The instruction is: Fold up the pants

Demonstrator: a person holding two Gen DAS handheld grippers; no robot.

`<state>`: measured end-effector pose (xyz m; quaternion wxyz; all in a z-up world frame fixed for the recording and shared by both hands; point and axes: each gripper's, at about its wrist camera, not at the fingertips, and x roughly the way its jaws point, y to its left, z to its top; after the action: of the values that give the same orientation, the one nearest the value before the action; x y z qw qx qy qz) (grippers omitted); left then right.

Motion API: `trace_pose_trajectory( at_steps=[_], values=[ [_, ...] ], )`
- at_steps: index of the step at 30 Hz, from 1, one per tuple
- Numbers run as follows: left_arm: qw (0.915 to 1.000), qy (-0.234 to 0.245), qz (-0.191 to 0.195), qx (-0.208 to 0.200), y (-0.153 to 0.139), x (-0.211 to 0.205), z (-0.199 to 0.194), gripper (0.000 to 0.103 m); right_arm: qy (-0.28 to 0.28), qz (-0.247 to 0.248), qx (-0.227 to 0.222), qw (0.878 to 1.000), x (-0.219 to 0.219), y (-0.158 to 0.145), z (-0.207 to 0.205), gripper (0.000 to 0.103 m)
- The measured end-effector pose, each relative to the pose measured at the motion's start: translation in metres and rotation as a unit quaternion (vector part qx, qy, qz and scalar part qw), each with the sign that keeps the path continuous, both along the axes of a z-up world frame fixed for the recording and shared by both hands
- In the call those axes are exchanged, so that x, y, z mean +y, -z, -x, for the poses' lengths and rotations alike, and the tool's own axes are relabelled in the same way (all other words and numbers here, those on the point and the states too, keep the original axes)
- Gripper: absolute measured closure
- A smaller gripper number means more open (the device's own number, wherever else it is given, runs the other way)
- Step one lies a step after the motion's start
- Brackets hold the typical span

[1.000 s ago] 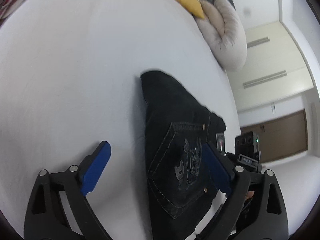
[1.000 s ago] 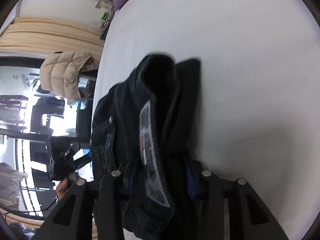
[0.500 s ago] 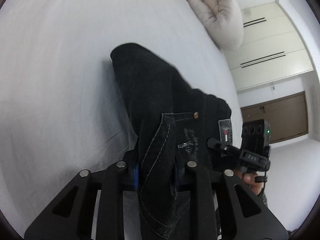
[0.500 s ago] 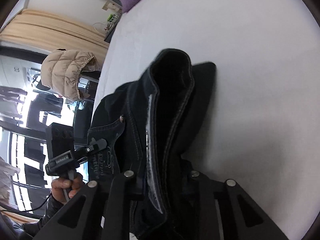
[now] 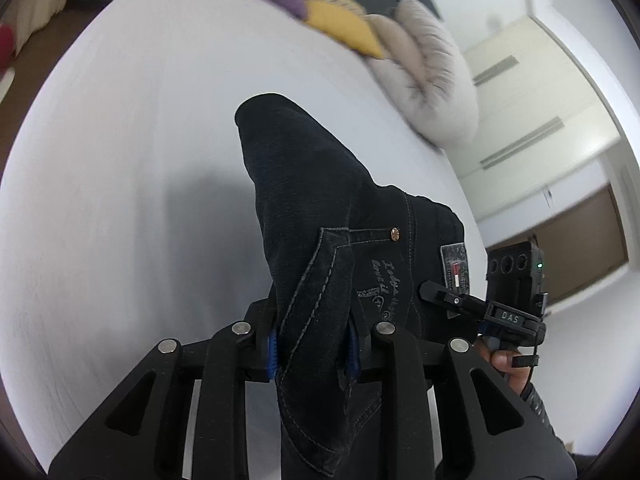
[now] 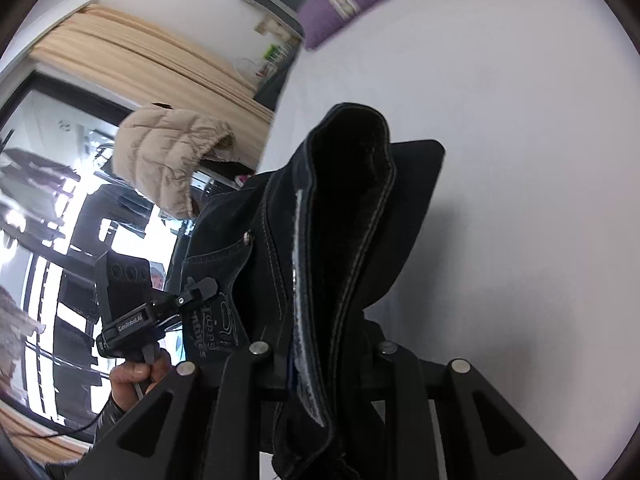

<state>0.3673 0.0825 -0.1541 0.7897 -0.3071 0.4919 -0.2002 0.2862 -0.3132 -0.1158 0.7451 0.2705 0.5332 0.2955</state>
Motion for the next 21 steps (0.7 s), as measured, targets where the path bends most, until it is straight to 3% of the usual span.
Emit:
trace_pose_trajectory(
  at_steps=[1, 3, 6, 8, 10, 12, 14, 16, 18, 20, 21],
  values=[
    [0.9999, -0.005, -0.003, 0.013, 0.014, 0.007, -0.004, 0.079, 0.008, 0.007, 0.018, 1.0, 0.002, 0.015, -0.007, 0.074],
    [0.9983, -0.024, -0.012, 0.051, 0.051, 0.023, -0.009, 0.069, 0.036, 0.007, 0.062, 0.997, -0.006, 0.054, -0.015, 0.069],
    [0.9974, -0.037, 0.055, 0.027, 0.068, 0.038, -0.005, 0.065, 0.057, -0.083, 0.051, 0.994, -0.03, 0.068, -0.005, 0.069],
    [0.9983, -0.032, 0.044, 0.02, 0.065, 0.036, -0.006, 0.065, 0.056, -0.085, 0.041, 0.994, -0.037, 0.066, 0.003, 0.068],
    [0.9991, -0.036, 0.018, 0.013, 0.053, 0.03, -0.009, 0.06, 0.072, -0.078, 0.036, 0.994, -0.046, 0.059, 0.011, 0.058],
    [0.9986, -0.049, -0.005, -0.02, 0.03, 0.024, 0.001, 0.056, 0.098, -0.055, 0.027, 0.993, -0.061, 0.051, 0.025, 0.053],
    [0.9965, -0.059, -0.026, -0.052, 0.009, 0.021, 0.015, 0.043, 0.124, -0.007, 0.014, 0.992, -0.075, 0.039, 0.047, 0.051],
    [0.9894, -0.073, -0.074, -0.101, -0.027, 0.01, 0.036, 0.03, 0.133, 0.028, -0.005, 0.991, -0.08, 0.023, 0.067, 0.051],
    [0.9757, -0.079, -0.128, -0.16, -0.072, -0.014, 0.065, 0.022, 0.138, 0.083, -0.055, 0.985, -0.081, -0.005, 0.099, 0.051],
    [0.9573, -0.088, -0.181, -0.207, -0.102, -0.023, 0.109, 0.003, 0.143, 0.111, -0.108, 0.978, -0.075, -0.037, 0.12, 0.051],
    [0.9414, -0.1, -0.21, -0.244, -0.127, -0.038, 0.136, 0.002, 0.15, 0.127, -0.145, 0.97, -0.07, -0.061, 0.136, 0.048]
  ],
)
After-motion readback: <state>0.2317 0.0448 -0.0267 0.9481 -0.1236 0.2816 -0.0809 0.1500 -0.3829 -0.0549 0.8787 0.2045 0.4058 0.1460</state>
